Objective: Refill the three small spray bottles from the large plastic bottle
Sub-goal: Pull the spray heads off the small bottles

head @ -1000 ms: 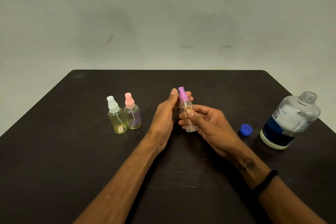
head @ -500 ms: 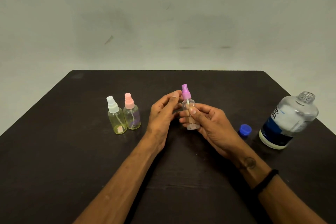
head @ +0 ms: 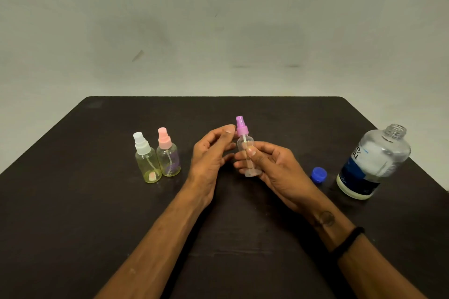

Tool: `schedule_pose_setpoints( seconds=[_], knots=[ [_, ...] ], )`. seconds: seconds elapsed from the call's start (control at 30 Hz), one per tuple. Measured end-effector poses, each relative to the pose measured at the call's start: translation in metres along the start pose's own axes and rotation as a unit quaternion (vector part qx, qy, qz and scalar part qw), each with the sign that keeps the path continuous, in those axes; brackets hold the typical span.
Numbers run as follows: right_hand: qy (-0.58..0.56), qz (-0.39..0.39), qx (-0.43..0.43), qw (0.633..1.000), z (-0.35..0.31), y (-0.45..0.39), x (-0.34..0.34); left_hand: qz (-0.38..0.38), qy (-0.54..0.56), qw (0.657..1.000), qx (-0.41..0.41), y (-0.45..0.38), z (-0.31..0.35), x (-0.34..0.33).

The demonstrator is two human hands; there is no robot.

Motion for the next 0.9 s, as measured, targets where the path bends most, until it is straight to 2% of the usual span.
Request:
schedule_pose_setpoints(
  seconds=[0.2, 0.47, 0.6, 0.73, 0.9],
  knots=[
    [0.077, -0.032, 0.016, 0.996, -0.001, 0.004, -0.002, -0.029, -0.028, 0.999, -0.009, 0.001, 0.003, -0.004],
    [0.210, -0.016, 0.074, 0.975, -0.010, 0.003, 0.005, 0.024, 0.005, 0.994, -0.110, 0.002, 0.021, -0.003],
    [0.205, 0.017, 0.092, 0.974, -0.011, 0.003, 0.008, 0.029, 0.027, 0.988, -0.151, 0.003, 0.030, -0.004],
    [0.209, 0.063, 0.115, 0.969, -0.015, 0.005, 0.013, 0.048, 0.002, 0.978, -0.203, 0.004, 0.038, -0.003],
    [0.230, 0.114, 0.121, 0.959, -0.015, 0.005, 0.019, 0.121, -0.054, 0.960, -0.248, 0.007, 0.032, 0.004]
  ],
)
Point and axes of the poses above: each hand's wrist, its own y-axis away from the middle knuckle, its own x-axis out of the back of the hand, z = x × y, the point moved 4 cm from there along -y, towards the middle knuckle, and after that the axes turned 2 degrees about x, right-handed, at the moved point
